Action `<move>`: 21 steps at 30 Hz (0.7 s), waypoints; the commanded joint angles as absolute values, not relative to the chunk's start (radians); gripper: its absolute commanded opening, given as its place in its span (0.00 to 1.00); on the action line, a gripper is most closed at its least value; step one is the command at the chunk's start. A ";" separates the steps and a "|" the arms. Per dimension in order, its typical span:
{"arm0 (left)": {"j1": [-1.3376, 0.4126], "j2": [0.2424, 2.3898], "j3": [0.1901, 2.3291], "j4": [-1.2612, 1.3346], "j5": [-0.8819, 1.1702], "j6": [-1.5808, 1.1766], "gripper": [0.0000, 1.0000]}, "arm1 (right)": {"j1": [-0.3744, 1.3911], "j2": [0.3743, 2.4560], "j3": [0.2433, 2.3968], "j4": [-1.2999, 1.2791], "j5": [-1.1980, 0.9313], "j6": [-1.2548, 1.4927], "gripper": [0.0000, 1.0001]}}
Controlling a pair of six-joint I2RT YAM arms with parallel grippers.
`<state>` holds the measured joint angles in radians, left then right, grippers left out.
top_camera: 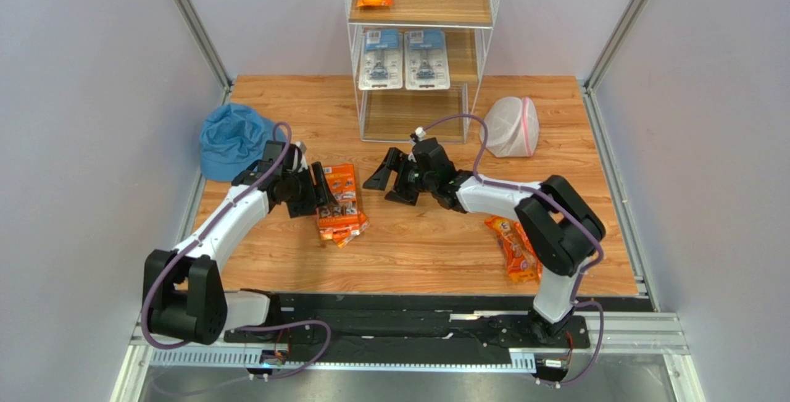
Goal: Place and organize the shaving razors onto the shelf
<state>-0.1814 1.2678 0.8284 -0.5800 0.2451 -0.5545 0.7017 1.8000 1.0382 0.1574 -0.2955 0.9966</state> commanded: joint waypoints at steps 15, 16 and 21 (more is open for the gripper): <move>-0.141 1.364 0.854 -0.488 0.252 -0.548 0.70 | 0.707 2.158 1.181 0.675 -0.477 1.187 0.77; -0.140 1.367 0.856 -0.489 0.253 -0.546 0.70 | 0.707 2.169 1.189 0.675 -0.479 1.195 0.77; -0.138 1.370 0.861 -0.488 0.261 -0.534 0.70 | 0.706 2.238 1.215 0.734 -0.492 1.223 0.73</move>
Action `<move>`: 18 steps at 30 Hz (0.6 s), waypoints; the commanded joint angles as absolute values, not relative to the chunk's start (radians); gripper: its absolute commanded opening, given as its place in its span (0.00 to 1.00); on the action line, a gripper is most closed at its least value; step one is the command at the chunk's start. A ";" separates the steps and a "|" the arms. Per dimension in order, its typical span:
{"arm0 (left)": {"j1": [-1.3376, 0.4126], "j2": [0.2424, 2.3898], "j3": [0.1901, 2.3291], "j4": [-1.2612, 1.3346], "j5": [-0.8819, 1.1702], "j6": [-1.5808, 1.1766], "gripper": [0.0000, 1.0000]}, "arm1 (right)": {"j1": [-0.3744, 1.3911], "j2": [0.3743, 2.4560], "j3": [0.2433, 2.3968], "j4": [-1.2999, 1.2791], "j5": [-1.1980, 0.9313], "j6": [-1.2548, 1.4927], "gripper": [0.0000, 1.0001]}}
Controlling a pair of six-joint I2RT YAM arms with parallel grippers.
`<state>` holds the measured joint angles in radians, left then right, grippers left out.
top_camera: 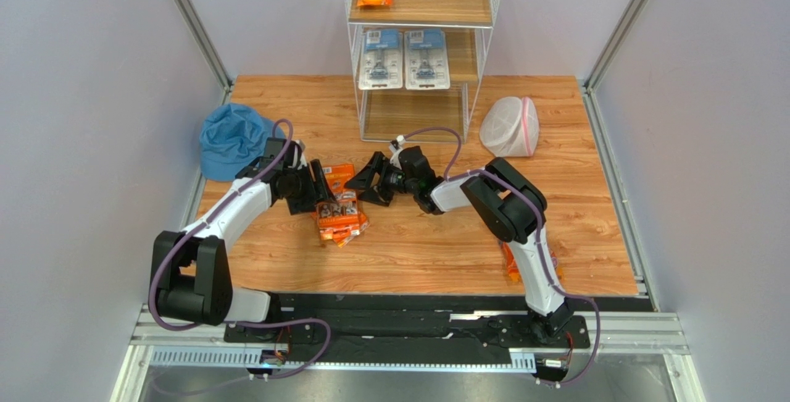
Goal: Place and organize the shaving razors onto the shelf
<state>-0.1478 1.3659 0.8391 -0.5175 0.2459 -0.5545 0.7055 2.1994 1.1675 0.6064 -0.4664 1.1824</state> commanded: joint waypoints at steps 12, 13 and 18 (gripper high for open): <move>-0.135 1.328 0.861 -0.503 0.275 -0.535 0.69 | 0.690 2.372 1.223 1.046 -0.532 1.398 0.08; -0.133 1.322 0.865 -0.506 0.276 -0.534 0.69 | 0.689 2.353 1.212 1.049 -0.529 1.391 0.05; -0.132 1.279 0.879 -0.522 0.285 -0.522 0.69 | 0.664 2.273 1.141 1.017 -0.529 1.344 0.00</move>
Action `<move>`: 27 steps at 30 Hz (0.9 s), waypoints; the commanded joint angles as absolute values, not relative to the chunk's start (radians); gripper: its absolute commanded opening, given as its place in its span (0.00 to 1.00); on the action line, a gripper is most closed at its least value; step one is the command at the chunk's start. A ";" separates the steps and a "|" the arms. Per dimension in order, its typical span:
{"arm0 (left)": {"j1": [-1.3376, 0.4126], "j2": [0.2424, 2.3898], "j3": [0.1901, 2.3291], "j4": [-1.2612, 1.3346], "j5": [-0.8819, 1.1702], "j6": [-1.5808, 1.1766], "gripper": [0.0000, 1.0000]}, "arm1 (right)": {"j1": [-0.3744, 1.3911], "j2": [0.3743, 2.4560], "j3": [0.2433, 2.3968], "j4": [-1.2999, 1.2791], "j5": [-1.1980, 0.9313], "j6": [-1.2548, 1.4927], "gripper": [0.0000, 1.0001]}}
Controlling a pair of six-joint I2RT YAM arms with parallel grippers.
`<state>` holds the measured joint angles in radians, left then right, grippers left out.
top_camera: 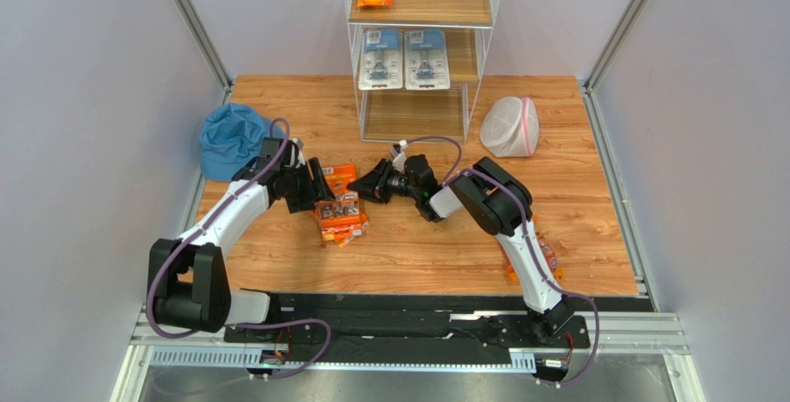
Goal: Place and organize the shaving razors onto the shelf
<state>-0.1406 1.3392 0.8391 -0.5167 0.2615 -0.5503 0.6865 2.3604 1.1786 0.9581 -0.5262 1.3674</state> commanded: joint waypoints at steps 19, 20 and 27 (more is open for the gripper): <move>-0.130 0.990 0.865 -0.476 0.544 -0.543 0.70 | 0.632 1.904 0.890 0.962 -0.624 1.253 0.00; -0.130 0.980 0.859 -0.450 0.567 -0.548 0.70 | 0.624 1.885 0.871 0.963 -0.627 1.253 0.00; -0.130 0.971 0.831 -0.361 0.732 -0.578 0.70 | 0.601 1.714 0.779 0.947 -0.689 1.241 0.00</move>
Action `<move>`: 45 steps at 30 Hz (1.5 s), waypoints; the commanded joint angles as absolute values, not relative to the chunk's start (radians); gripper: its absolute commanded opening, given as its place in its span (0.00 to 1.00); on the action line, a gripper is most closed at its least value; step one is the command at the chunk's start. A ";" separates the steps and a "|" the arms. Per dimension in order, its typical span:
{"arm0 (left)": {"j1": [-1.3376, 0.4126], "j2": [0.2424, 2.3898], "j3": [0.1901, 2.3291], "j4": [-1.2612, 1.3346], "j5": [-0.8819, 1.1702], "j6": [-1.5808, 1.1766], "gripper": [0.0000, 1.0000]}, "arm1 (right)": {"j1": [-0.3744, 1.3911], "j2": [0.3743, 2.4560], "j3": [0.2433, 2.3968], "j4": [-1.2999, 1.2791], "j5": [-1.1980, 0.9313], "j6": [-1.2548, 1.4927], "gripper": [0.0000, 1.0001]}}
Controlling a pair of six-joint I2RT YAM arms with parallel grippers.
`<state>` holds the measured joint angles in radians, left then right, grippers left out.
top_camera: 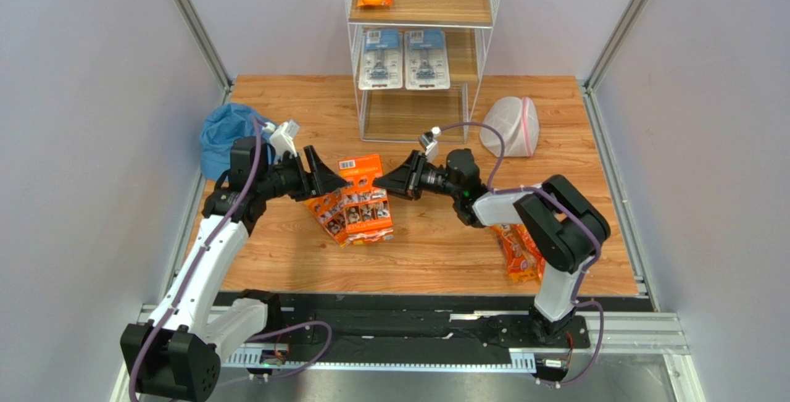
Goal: Place and organize the shaving razors onto the shelf
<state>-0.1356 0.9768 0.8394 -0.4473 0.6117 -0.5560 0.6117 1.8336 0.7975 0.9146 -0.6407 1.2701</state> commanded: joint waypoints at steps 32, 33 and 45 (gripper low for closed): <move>-0.189 1.002 0.693 0.043 0.959 -0.768 0.59 | 0.666 1.493 0.884 0.644 -0.742 1.105 0.05; -0.189 1.002 0.695 0.049 0.960 -0.772 0.54 | 0.667 1.490 0.885 0.634 -0.738 1.100 0.09; -0.189 1.006 0.706 0.101 0.971 -0.831 0.00 | 0.667 1.370 0.805 0.497 -0.614 1.031 0.63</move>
<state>-0.1905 1.0061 0.6781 0.0341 0.9859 -0.8440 0.6640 1.4563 0.8299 0.5121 -0.6807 1.0477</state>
